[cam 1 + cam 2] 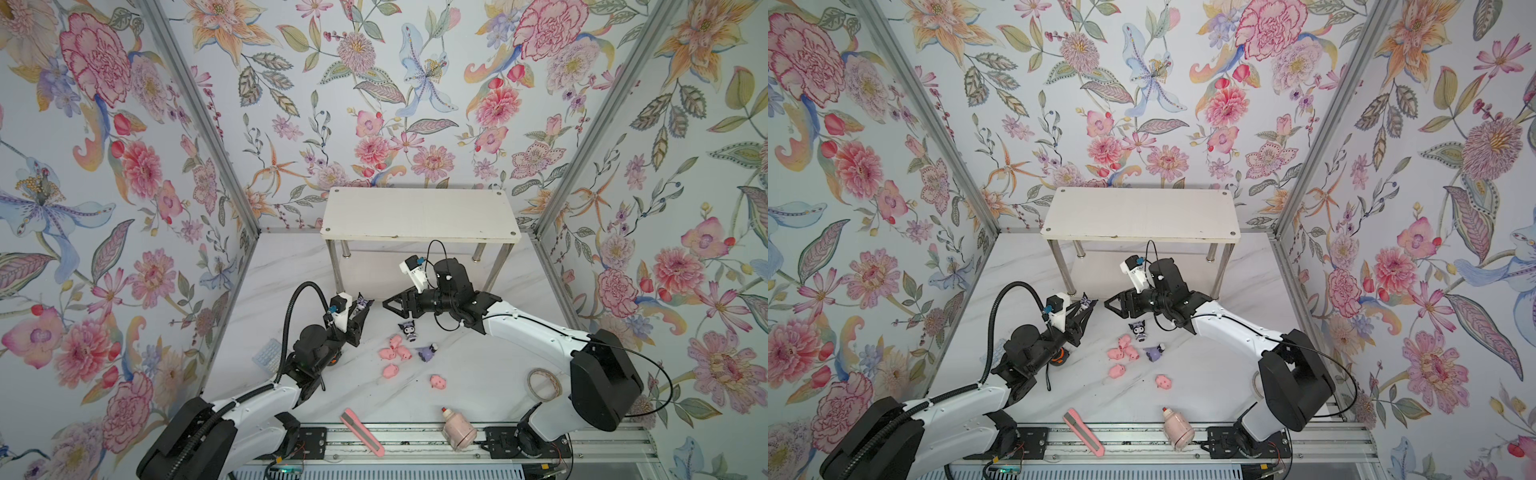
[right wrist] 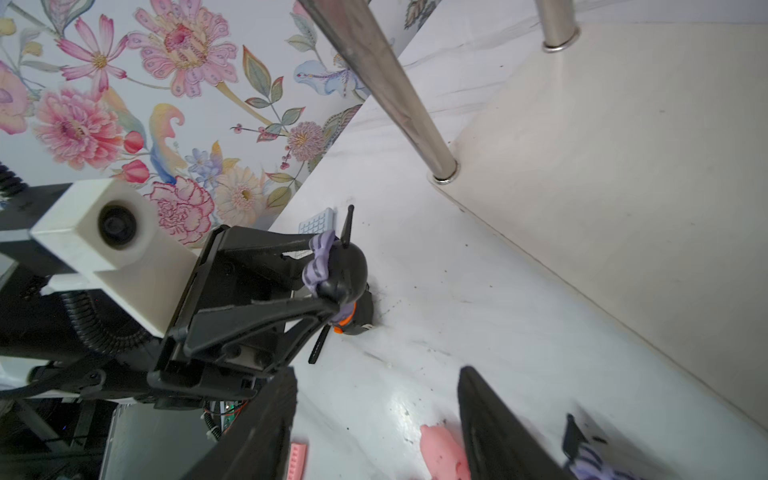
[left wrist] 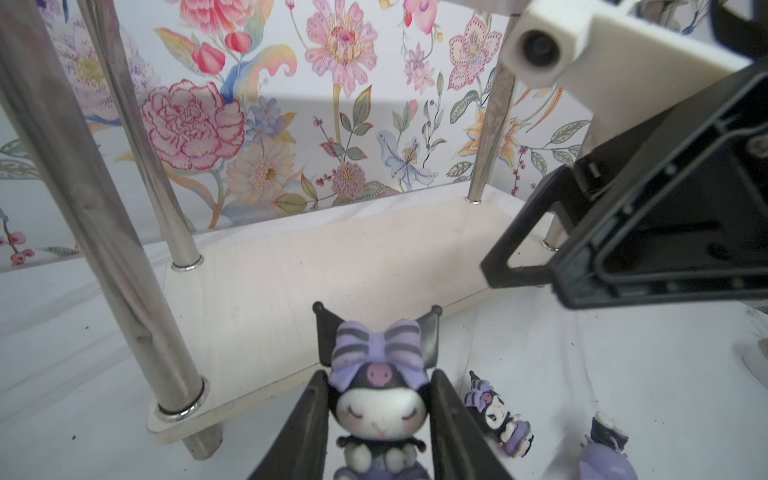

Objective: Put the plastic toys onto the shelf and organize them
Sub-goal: 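Take the Kuromi figure from the left gripper with the right gripper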

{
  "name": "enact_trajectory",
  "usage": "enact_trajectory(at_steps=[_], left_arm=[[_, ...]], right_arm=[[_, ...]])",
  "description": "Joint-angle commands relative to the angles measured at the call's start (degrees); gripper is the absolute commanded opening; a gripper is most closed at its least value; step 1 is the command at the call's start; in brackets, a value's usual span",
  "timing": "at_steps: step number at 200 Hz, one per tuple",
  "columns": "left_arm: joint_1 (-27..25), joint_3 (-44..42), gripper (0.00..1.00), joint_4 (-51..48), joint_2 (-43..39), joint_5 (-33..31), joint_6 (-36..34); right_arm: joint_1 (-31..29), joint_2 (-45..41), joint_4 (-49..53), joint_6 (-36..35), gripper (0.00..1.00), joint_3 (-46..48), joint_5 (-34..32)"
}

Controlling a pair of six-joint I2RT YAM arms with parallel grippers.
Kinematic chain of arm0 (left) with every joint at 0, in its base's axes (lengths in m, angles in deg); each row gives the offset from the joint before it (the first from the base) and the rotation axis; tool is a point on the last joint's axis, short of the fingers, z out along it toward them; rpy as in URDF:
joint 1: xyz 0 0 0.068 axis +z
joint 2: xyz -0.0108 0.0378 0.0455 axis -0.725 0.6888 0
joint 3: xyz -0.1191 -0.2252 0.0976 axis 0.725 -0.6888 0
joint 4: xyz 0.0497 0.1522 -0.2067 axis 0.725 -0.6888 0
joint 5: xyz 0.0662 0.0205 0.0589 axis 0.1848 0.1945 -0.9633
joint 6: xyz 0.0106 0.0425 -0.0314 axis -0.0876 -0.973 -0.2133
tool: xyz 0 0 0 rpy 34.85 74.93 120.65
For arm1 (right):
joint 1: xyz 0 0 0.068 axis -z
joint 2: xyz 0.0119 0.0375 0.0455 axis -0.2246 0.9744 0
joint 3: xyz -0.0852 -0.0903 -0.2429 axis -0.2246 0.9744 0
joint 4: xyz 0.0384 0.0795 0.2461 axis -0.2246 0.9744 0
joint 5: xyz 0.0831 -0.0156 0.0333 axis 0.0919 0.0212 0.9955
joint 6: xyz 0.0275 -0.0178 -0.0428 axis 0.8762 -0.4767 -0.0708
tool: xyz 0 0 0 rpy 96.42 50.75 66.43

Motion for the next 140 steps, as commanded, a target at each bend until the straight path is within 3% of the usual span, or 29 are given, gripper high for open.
enact_trajectory(at_steps=[1, 55, 81, 140], left_arm=[[-0.3, 0.2, 0.14, 0.9, -2.2, 3.7, -2.0], [-0.9, 0.1, 0.14, -0.1, -3.1, 4.9, -3.3], [-1.0, 0.1, 0.14, 0.0, -3.2, 3.8, -4.2], [-1.1, 0.4, 0.15, -2.0, -5.4, 2.5, -8.2]], right_arm=[[-3.4, 4.4, 4.9, -4.9, 0.66, -6.1, 2.3], [-6.2, 10.0, 4.7, -5.1, 0.65, -10.9, 4.8], [-6.3, 11.4, 5.0, -4.5, 0.55, -11.5, 5.1], [-6.8, 13.6, 10.3, -8.1, 0.53, -14.3, 5.3]])
